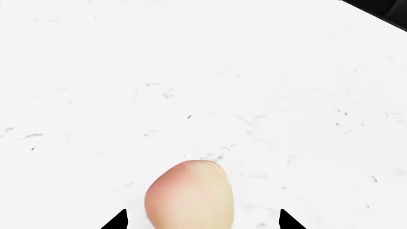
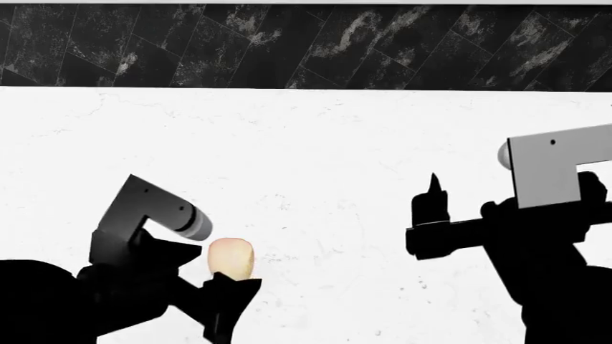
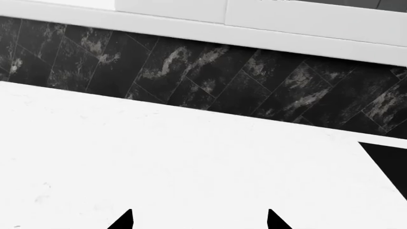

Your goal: Place the apricot and the ginger on separate cutting boards.

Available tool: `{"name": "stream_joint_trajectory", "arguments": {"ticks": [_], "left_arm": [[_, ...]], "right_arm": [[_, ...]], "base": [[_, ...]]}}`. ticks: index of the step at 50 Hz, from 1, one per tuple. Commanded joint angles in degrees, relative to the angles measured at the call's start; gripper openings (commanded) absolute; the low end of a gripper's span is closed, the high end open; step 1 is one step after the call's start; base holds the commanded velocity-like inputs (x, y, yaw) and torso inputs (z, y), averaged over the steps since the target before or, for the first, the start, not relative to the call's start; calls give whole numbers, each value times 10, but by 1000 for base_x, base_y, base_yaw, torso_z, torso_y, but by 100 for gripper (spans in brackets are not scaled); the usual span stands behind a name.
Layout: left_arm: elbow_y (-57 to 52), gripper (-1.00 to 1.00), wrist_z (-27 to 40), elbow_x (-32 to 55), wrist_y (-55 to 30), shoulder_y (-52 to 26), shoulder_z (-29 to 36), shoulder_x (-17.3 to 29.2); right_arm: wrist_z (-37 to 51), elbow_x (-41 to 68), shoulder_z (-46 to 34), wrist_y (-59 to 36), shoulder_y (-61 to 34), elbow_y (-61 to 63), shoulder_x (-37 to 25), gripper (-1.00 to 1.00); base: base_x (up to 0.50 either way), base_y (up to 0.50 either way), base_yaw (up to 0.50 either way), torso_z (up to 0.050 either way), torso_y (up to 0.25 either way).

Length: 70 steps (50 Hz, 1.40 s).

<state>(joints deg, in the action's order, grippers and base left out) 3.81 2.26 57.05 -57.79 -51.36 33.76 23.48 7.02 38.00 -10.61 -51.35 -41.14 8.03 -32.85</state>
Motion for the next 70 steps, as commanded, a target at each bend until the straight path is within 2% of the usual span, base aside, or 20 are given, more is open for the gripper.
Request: {"name": "stream_joint_trajectory", "arguments": {"ticks": [1,15,20,21,30,36,40,43,53,62,70], "left_arm": [[57,100,-31,-40,22,-20,32,-12],[154,100,-74,-79,72,-47,56,-54],[144,100,-67,-76,75,-50,49,-52],[138,-100,-62,-76,78,-49,45,-51],[75,-100,-28,-51,63,-45,18,-30],[1,-100,15,-7,49,-26,-31,4],[-47,-100,47,-4,71,-17,-63,22],[-93,-100,75,33,58,-7,-98,44],[-171,-100,136,107,20,6,-154,88],[-201,-100,155,124,23,47,-179,122],[-215,-100,171,143,13,36,-194,137]], "right_arm": [[-2,0,-2,6,7,-4,2,100],[-1,5,2,9,18,-3,2,100],[-1,5,4,12,20,-7,1,100],[-1,6,5,12,20,-7,2,100],[1,7,3,14,22,-9,6,100],[1,7,3,16,19,-9,8,100],[-12,4,2,36,20,-17,9,100],[-15,10,5,34,21,-18,10,100],[-38,14,-8,34,6,-16,7,100],[-46,28,-5,27,0,2,3,100],[-43,54,7,10,2,25,2,100]], "base": [[0,0,0,0,0],[0,0,0,0,0],[0,0,0,0,2],[0,0,0,0,0],[0,0,0,0,0],[0,0,0,0,0],[0,0,0,0,0],[0,0,0,0,0],[0,0,0,0,0],[0,0,0,0,0],[0,0,0,0,0]]}}
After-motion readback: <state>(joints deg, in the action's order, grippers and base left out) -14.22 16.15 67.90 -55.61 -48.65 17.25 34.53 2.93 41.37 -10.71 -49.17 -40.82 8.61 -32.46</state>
